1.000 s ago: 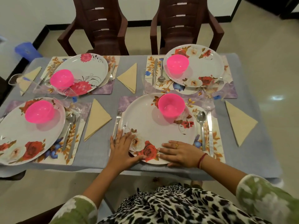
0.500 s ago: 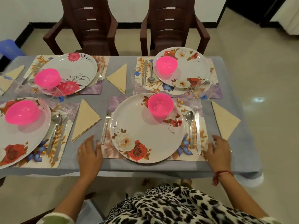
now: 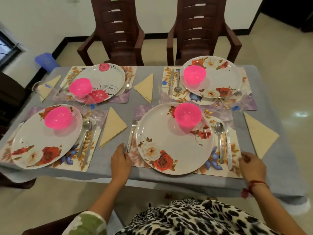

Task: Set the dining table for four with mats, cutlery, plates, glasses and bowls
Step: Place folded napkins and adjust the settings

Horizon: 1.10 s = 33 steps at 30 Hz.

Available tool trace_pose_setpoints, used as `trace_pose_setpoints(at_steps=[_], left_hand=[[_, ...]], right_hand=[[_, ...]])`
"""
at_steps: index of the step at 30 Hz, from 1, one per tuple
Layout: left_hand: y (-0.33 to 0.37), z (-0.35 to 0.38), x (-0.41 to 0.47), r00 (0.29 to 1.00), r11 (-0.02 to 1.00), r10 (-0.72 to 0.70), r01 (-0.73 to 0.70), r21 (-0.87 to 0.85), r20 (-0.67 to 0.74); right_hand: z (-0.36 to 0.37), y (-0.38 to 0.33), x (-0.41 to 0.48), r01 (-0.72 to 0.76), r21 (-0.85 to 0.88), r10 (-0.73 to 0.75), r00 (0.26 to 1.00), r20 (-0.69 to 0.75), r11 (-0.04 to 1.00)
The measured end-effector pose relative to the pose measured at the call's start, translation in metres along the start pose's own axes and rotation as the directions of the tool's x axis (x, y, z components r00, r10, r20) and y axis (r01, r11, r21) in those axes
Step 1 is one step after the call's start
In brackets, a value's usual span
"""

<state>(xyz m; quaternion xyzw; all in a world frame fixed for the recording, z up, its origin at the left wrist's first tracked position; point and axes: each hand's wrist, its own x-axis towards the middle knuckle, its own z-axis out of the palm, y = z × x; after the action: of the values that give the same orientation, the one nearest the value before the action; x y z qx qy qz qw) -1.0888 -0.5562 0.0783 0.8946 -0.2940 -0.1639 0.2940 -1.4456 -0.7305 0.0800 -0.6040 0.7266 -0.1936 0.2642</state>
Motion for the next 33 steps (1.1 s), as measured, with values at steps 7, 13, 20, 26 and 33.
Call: trace_pose_setpoints(at_steps=[7,13,20,26,33], left_hand=[[0.01,0.003,-0.003,1.0,0.999,-0.028,0.028,-0.03,0.0],[0.01,-0.007,0.007,0.992,0.978,-0.128,0.123,-0.167,-0.019],[-0.002,-0.017,0.021,0.987,0.969,-0.136,0.15,-0.195,0.082],[-0.019,-0.02,0.005,0.99,0.979,-0.122,0.133,-0.156,0.077],[-0.019,-0.018,0.0,0.987,0.977,-0.141,0.151,-0.153,0.072]], right_hand=[[-0.008,0.004,0.006,-0.068,0.091,0.06,0.994,0.096,0.994],[-0.013,0.0,0.003,-0.09,0.151,0.071,0.989,0.129,0.984],[-0.022,-0.004,-0.004,-0.093,0.157,0.07,0.987,0.147,0.983],[-0.025,0.007,-0.015,-0.086,0.14,0.066,0.988,0.138,0.986],[-0.024,0.012,-0.013,-0.072,0.125,0.052,0.987,0.155,0.99]])
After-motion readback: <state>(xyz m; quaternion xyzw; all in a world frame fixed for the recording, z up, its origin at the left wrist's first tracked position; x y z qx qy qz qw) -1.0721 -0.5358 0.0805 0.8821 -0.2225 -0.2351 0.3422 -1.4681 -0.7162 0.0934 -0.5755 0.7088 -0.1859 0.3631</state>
